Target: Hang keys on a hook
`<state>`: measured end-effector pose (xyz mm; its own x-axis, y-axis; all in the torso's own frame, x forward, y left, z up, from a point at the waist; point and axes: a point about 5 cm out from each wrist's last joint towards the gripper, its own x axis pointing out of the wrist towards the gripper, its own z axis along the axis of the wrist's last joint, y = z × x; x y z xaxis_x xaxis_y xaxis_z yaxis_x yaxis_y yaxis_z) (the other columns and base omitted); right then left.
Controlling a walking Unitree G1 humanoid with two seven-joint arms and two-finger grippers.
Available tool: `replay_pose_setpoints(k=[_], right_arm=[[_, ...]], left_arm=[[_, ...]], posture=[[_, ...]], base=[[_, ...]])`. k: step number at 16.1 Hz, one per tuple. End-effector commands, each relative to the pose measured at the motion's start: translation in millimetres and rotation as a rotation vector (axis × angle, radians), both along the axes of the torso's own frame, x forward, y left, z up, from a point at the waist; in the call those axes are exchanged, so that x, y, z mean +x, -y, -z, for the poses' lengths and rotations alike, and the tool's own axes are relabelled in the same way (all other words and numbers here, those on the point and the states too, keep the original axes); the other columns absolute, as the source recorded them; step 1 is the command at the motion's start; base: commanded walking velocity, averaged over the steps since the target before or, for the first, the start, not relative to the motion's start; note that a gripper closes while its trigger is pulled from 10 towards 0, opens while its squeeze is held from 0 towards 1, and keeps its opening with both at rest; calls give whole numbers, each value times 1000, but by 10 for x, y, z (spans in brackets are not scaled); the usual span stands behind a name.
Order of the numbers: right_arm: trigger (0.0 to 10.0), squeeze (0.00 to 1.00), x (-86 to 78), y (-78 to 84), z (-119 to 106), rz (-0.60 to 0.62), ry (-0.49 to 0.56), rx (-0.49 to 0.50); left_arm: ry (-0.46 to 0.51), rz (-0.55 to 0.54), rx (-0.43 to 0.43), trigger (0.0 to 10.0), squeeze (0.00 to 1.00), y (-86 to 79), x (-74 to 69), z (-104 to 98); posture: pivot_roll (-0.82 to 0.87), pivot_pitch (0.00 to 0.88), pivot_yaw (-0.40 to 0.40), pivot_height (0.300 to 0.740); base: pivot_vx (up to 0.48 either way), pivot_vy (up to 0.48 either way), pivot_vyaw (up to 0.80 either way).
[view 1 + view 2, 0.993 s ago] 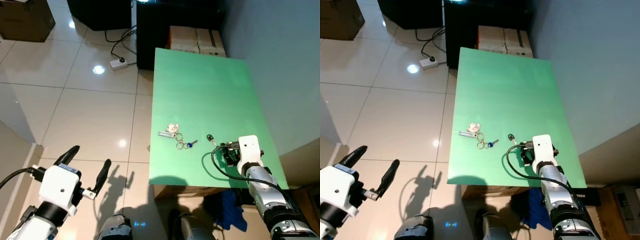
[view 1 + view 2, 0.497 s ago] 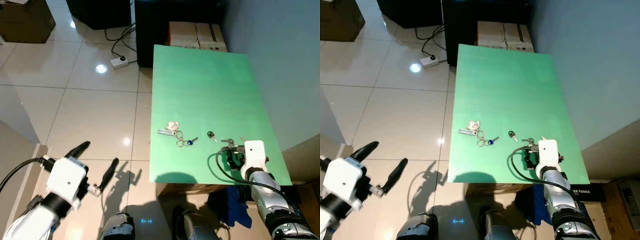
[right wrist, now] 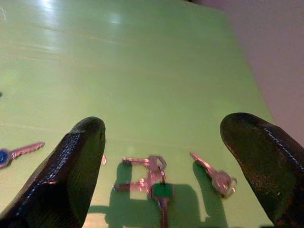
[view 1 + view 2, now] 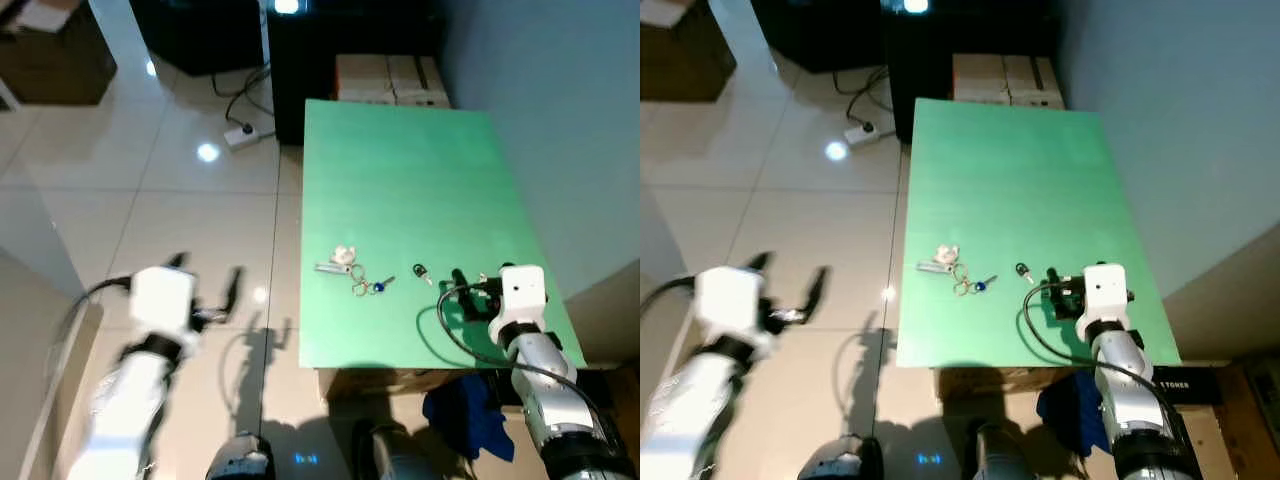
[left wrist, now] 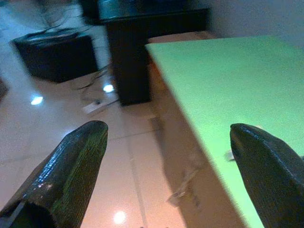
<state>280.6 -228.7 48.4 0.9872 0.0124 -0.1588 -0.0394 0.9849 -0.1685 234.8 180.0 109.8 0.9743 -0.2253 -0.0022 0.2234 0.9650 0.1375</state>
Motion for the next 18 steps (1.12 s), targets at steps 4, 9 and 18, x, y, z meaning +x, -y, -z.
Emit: replay_pose_setpoints(k=[4,9,18], right_arm=[[10000,0,-105,4,99,41,-111,-18],[10000,0,-29,14,139,17,-177,-49],[10000,1000,138,45,230,17,-278,-1]], left_arm=[[-12,129,30,10000,0,248,198,101],[-21,207,41,10000,0,280,252,124],[-29,434,88,10000,0,327,228,60]], posture=[[-98,128,2,740],[-96,126,20,740],[-28,196,47,740]], base=[[0,0,0],[0,0,0],[0,0,0]])
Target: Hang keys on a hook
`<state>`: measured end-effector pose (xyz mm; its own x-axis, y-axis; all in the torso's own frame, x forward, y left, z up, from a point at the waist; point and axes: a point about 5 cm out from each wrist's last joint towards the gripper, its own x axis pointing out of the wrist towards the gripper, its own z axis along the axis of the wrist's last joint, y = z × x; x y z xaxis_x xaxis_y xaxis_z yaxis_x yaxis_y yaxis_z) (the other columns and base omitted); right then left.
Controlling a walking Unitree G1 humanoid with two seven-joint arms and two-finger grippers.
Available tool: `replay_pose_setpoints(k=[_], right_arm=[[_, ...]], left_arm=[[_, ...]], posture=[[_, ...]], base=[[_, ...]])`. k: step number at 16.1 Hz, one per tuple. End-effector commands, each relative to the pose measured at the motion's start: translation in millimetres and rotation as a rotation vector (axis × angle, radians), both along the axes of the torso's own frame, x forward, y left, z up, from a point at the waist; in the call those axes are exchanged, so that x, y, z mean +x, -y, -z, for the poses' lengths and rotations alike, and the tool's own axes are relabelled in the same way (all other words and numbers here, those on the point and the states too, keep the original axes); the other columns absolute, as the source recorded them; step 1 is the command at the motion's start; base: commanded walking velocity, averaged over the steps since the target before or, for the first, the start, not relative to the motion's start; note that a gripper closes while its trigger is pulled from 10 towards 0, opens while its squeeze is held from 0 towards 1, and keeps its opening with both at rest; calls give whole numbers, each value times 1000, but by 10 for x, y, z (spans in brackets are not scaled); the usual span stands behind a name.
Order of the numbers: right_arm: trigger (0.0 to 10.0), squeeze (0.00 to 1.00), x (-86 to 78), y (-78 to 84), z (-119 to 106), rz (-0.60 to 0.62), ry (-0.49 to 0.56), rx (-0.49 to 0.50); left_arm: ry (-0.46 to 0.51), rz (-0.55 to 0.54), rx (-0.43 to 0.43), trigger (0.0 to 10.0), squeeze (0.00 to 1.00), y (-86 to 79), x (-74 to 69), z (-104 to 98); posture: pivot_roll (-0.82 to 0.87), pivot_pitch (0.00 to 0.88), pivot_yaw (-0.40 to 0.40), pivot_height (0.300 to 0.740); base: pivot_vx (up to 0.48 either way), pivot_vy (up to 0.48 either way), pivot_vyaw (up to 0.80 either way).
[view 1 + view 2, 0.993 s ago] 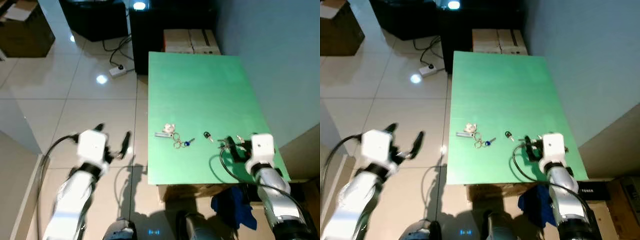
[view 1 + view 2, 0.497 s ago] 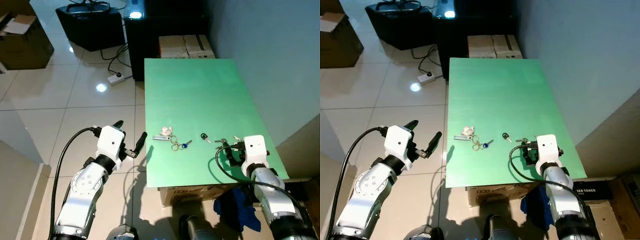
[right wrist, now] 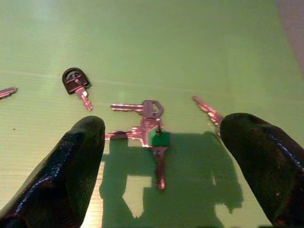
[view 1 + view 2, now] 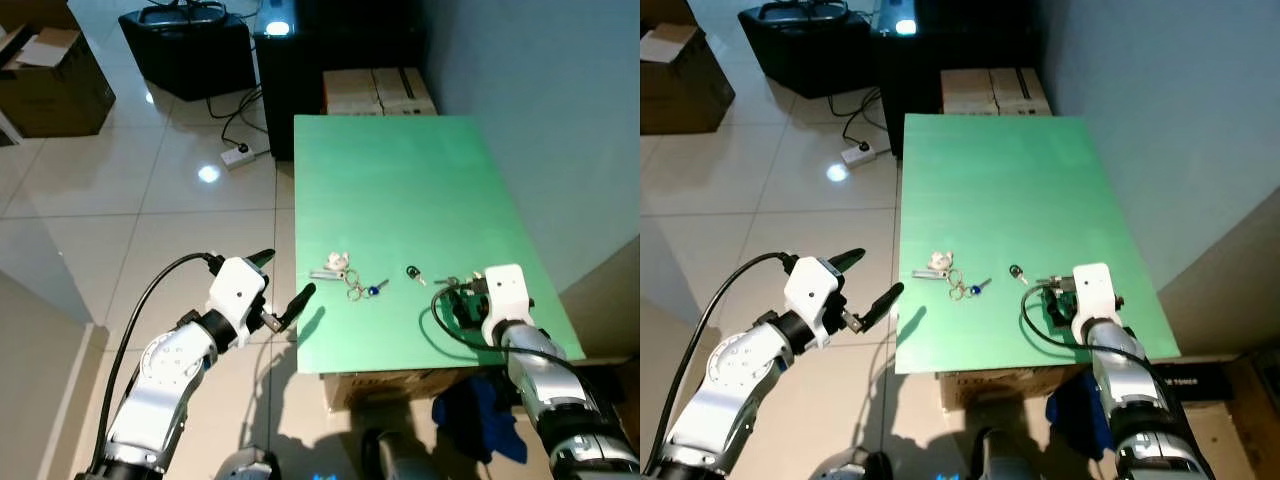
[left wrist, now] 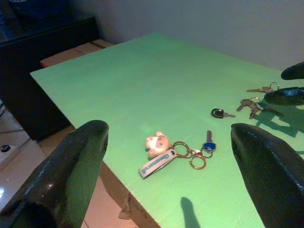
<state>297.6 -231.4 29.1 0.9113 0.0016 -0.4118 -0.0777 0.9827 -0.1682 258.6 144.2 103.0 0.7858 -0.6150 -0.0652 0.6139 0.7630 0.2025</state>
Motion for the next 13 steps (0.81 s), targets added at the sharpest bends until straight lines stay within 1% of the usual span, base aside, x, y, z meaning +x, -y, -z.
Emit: replay_pose_setpoints(k=[1,2,3,6,8,10,12,13], right_arm=[[10000,1000,15,13,27,22,-24,-9],[10000,1000,28,20,20,26,-28,-22],[10000,0,59,51,3,47,-28,-22],[10000,0,104,75,-40,53,-14,-1],[10000,0,138,87,-56,53,-31,39],[10000,0,134,94,-37,61,-46,32],[10000,0,122,104,-17,83,-49,43],[8471,0,116,103,-7,91,-47,60]], left_arm=[[16,-27,13,10000,0,-65,0,-32],[21,-30,17,10000,0,-69,1,-41],[19,-19,30,10000,0,-85,-10,-56],[22,11,37,10000,0,-91,-40,-92],[33,35,42,10000,0,-95,-58,-162],[39,39,48,10000,0,-101,-70,-195],[28,65,49,10000,0,-121,-128,-218],[12,82,46,10000,0,-133,-165,-219]], posture=[[-14,220,48,740],[-14,220,48,740],[-8,229,50,740],[-3,247,53,740],[16,258,52,740],[24,262,55,740],[30,258,67,740],[28,252,75,740]], base=[[0,0,0],[0,0,0],[0,0,0],[0,0,0],[0,0,0],[0,0,0],[0,0,0],[0,0,0]])
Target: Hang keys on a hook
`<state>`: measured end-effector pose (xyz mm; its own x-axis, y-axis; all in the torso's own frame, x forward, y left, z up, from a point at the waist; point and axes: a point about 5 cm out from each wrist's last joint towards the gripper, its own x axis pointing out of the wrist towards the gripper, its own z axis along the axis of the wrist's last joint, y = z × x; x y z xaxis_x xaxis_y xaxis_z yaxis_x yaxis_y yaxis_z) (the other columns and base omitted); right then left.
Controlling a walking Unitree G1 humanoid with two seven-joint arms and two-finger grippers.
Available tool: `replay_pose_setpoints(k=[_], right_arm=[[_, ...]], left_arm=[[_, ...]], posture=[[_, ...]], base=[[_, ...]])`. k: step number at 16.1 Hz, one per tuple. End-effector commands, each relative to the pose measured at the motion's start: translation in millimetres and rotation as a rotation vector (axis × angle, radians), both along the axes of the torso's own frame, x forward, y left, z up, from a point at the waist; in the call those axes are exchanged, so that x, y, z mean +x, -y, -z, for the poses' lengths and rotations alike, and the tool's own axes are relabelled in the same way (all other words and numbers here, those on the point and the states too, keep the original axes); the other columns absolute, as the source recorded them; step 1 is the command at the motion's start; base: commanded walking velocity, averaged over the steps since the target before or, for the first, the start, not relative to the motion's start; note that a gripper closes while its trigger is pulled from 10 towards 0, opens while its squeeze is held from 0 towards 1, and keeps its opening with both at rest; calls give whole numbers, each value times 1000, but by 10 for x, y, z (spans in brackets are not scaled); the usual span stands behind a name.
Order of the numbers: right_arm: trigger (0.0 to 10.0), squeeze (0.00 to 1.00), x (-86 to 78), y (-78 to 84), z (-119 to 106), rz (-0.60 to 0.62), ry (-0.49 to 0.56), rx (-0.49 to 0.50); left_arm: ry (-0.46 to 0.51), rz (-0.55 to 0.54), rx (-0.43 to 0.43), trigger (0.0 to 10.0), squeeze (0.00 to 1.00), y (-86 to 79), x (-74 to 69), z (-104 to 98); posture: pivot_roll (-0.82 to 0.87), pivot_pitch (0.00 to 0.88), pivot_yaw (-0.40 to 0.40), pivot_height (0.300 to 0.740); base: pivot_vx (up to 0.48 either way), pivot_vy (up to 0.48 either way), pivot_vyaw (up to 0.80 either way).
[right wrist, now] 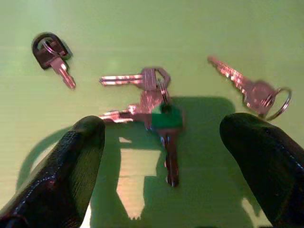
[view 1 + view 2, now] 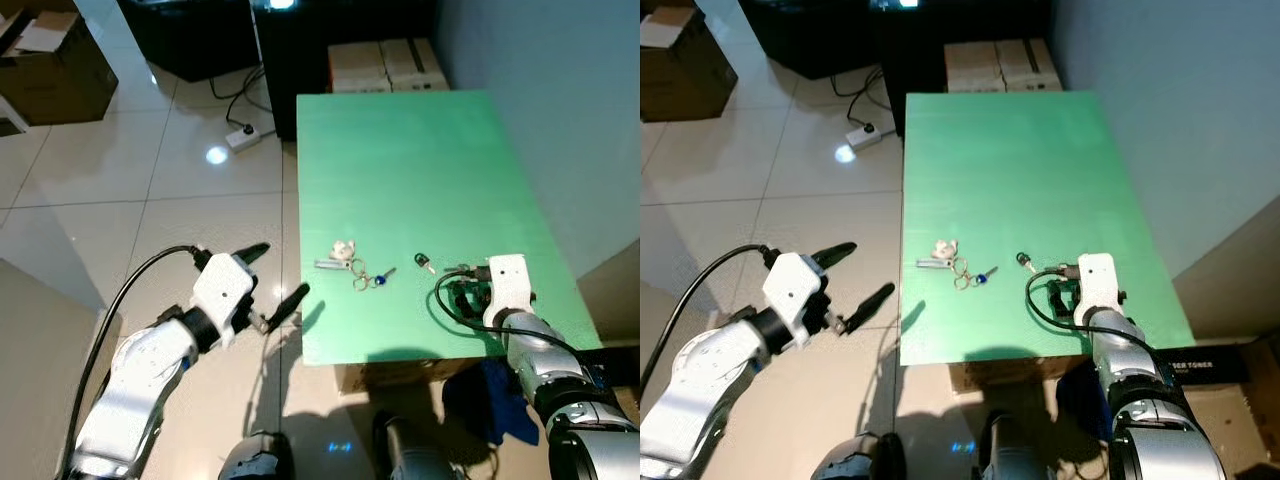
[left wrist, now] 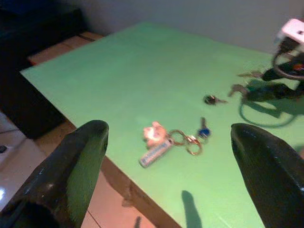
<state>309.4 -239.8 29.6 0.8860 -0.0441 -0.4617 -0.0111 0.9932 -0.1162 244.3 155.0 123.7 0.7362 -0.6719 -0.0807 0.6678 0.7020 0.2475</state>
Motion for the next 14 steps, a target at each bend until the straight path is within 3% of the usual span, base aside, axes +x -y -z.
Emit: replay_pose_setpoints(k=[1,2,3,4,5,14], right_arm=[[6627,0,-9,9,13,11,3,14],[5373,0,-12,6,18,10,1,14],[6431,0,-12,13,15,6,7,-6],[9647,0,-6,49,-4,32,21,-13],[10000,0,2,70,-21,45,32,-14],[10000,0,24,41,-49,-12,60,-16]], left_arm=[[-16,11,7,10000,0,-35,-37,-1],[-18,11,6,10000,0,-35,-35,0],[-10,12,9,10000,0,-33,-20,-16],[-9,10,11,10000,0,-42,-17,-30],[-10,10,13,10000,0,-50,-22,-39],[-27,0,26,10000,0,-85,-130,-39]], posture=[[27,248,78,740],[28,244,79,740],[36,250,83,740],[42,246,90,740],[44,242,92,740],[56,222,88,740]], base=[[0,0,0],[0,0,0],[0,0,0],[0,0,0],[0,0,0],[0,0,0]])
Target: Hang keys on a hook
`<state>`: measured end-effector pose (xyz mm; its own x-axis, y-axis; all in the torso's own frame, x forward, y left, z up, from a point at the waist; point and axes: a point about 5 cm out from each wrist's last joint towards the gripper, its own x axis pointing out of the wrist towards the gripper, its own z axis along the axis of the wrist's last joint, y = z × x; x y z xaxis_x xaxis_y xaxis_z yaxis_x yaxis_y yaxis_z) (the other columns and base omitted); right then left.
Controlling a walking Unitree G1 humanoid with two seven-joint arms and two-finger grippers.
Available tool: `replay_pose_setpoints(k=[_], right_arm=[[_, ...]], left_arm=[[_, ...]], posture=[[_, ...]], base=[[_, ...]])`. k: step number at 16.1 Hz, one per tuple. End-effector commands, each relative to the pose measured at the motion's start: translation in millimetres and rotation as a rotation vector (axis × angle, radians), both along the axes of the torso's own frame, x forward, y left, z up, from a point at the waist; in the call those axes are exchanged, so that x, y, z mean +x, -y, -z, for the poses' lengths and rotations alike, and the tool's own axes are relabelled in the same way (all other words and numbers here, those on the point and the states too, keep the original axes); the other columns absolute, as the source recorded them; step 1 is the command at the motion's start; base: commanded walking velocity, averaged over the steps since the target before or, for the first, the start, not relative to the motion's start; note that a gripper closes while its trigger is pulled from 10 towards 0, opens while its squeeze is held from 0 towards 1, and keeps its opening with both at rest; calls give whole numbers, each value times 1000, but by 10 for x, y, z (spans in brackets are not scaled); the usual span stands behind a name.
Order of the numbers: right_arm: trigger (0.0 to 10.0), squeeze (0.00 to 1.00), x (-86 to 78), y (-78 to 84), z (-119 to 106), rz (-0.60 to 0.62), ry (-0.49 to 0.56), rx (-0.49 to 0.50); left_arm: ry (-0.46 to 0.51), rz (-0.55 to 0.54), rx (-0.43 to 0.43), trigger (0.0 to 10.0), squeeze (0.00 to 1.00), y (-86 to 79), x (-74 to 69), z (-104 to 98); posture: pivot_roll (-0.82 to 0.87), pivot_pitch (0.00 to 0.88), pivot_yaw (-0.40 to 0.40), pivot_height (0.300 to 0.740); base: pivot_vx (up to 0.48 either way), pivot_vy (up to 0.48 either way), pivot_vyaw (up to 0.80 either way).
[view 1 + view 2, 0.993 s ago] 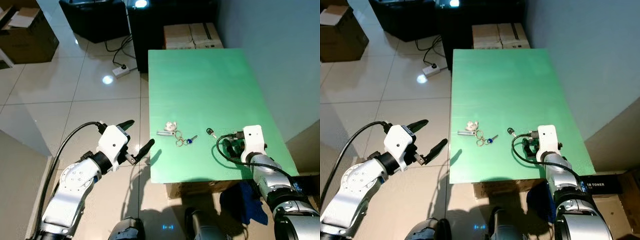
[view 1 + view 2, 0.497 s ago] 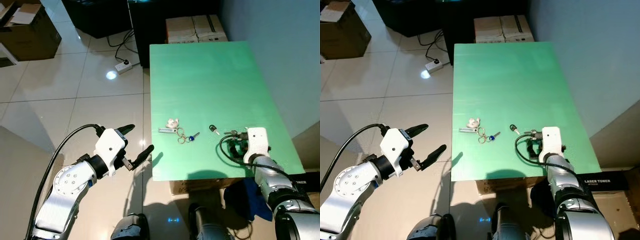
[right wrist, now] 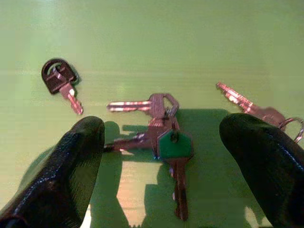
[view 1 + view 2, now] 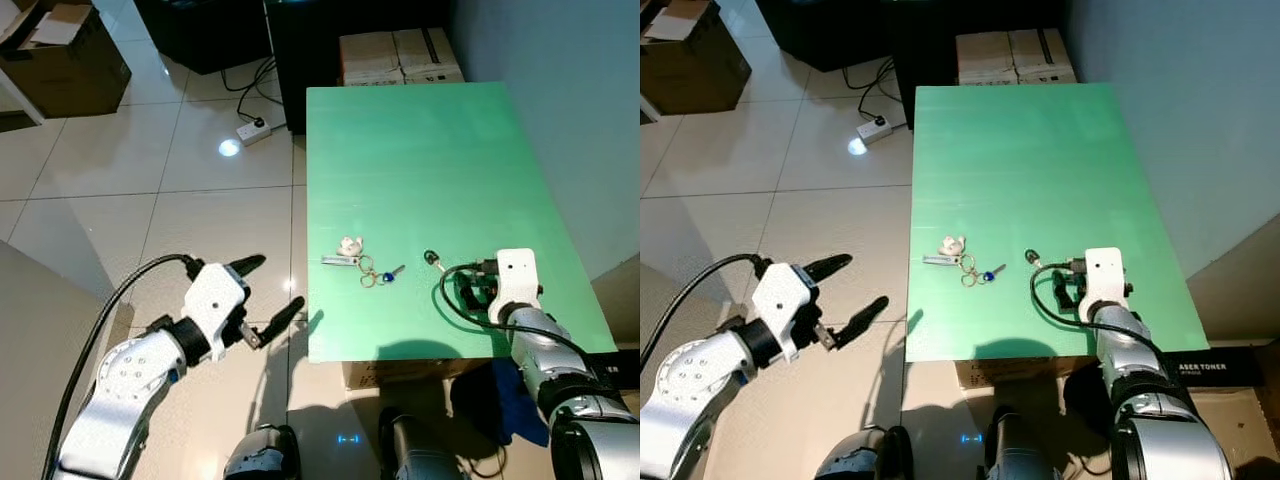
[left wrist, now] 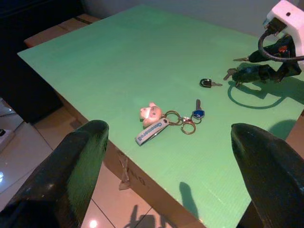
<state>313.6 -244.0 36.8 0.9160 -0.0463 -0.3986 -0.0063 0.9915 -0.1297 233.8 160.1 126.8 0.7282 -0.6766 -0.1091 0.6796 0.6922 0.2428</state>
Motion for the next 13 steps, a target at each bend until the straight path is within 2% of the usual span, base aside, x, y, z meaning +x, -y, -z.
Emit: replay_pose_setpoints(k=[1,3,5,6,7,11,13], right_arm=[[10000,0,-12,-6,22,-12,-14,-4],[10000,0,-14,2,29,-11,-26,3],[7294,0,-7,1,27,-12,-34,4],[7294,0,-4,-3,26,-14,-34,6],[4510,0,7,-15,19,-17,-34,9],[2314,0,32,-31,1,-21,-33,17],[118,0,34,-29,0,-20,-32,20]], left_arm=[[-4,-15,10,10000,0,-41,-26,-12],[-3,-36,8,10000,0,-51,-36,-8],[-5,-52,5,10000,0,-60,-60,3],[-5,-54,5,10000,0,-63,-63,4],[-8,-57,6,10000,0,-74,-71,6],[-31,-35,8,10000,0,-97,-90,-9],[-31,-39,12,10000,0,-108,-83,-5]], posture=[[58,223,81,740],[60,229,66,740],[66,236,51,740],[67,237,50,740],[73,238,45,740],[83,235,44,740],[81,230,44,740]], base=[[0,0,0],[0,0,0],[0,0,0],[0,0,0],[0,0,0],[0,0,0],[0,0,0]])
